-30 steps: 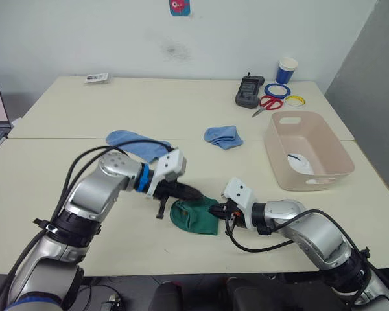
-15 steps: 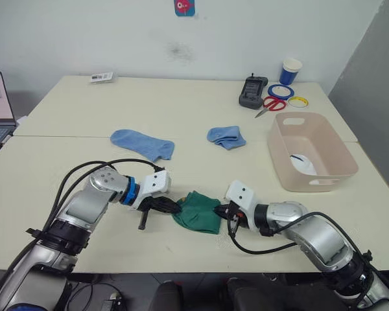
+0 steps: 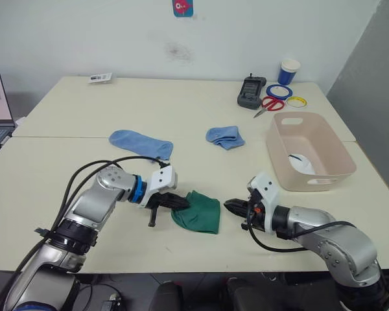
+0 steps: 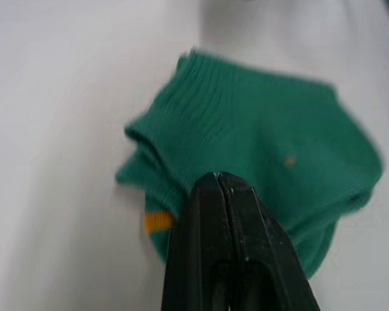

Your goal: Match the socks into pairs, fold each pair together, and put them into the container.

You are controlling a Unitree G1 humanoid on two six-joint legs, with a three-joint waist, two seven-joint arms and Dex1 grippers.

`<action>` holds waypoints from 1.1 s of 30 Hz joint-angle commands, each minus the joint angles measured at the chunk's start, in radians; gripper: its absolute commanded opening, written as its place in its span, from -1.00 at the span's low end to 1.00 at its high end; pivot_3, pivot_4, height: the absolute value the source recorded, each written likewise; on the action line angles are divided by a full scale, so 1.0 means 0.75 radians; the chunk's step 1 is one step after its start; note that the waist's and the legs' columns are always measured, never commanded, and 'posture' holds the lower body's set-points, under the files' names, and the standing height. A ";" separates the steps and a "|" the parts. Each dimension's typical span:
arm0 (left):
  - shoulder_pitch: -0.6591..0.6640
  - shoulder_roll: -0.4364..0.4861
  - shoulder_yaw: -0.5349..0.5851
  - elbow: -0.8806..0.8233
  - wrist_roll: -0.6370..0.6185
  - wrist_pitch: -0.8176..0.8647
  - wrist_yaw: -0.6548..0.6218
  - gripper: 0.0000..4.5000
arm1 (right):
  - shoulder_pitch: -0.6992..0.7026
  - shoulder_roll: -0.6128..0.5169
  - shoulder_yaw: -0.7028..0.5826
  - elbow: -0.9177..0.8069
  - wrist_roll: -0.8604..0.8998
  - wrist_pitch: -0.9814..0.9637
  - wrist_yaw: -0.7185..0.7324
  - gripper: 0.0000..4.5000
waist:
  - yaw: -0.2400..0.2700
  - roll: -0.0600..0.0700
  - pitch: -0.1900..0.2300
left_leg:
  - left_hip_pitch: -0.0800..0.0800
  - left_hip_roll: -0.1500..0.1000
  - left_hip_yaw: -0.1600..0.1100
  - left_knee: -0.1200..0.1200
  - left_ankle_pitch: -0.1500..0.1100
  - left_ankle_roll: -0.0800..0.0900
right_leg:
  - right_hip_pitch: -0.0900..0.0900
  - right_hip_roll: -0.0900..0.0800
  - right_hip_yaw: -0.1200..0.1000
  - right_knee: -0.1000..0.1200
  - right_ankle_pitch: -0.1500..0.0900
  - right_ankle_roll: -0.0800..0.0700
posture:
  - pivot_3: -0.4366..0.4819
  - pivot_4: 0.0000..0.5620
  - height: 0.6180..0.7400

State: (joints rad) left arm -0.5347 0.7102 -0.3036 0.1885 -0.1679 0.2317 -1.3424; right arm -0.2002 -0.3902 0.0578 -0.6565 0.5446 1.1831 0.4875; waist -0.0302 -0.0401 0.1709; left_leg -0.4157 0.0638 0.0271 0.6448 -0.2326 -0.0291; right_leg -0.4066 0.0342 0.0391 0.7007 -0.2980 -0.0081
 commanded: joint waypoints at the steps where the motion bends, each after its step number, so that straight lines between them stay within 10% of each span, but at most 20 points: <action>1: -0.013 -0.006 -0.009 0.066 0.063 -0.077 0.012 -1.00 | 0.006 0.074 -0.105 -0.060 0.128 0.173 -0.057 -0.23 | 0.000 0.000 0.000 | 0.000 0.000 0.000 0.000 0.000 0.000 | 0.000 0.000 0.001 0.000 0.000 0.000 | -0.05 -0.47 0.87; 9: 0.064 0.053 0.004 0.078 0.093 -0.133 0.011 -1.00 | -0.082 0.376 -0.210 0.099 0.150 0.554 -0.218 0.98 | -0.011 0.002 -0.003 | 0.004 0.000 0.000 0.000 0.000 0.000 | 0.001 0.000 0.004 0.004 0.000 0.000 | -0.05 -0.47 0.87; 25: 0.130 0.075 0.034 0.025 0.097 -0.105 0.043 -1.00 | -0.307 0.803 -0.299 0.497 0.112 0.496 -0.346 0.98 | -0.039 0.004 -0.006 | 0.011 0.000 0.002 -0.003 0.000 0.000 | 0.002 0.001 0.006 0.009 0.000 0.000 | -0.05 -0.47 0.87; 33: 0.129 0.075 0.042 0.026 0.094 -0.095 0.045 -1.00 | -0.341 0.757 -0.213 0.594 0.138 0.341 -0.299 0.98 | -0.040 0.004 -0.007 | 0.011 0.000 0.002 -0.003 0.000 0.000 | 0.002 0.001 0.007 0.009 0.000 0.000 | -0.05 -0.47 0.87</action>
State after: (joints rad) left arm -0.4629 0.7508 -0.2556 0.1876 -0.1377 0.1408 -1.3162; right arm -0.4278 0.1298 -0.1059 -0.2166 0.6306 1.4675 0.2565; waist -0.0605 -0.0369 0.1660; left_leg -0.4071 0.0642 0.0288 0.6426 -0.2328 -0.0288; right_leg -0.4052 0.0349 0.0441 0.7078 -0.2982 -0.0083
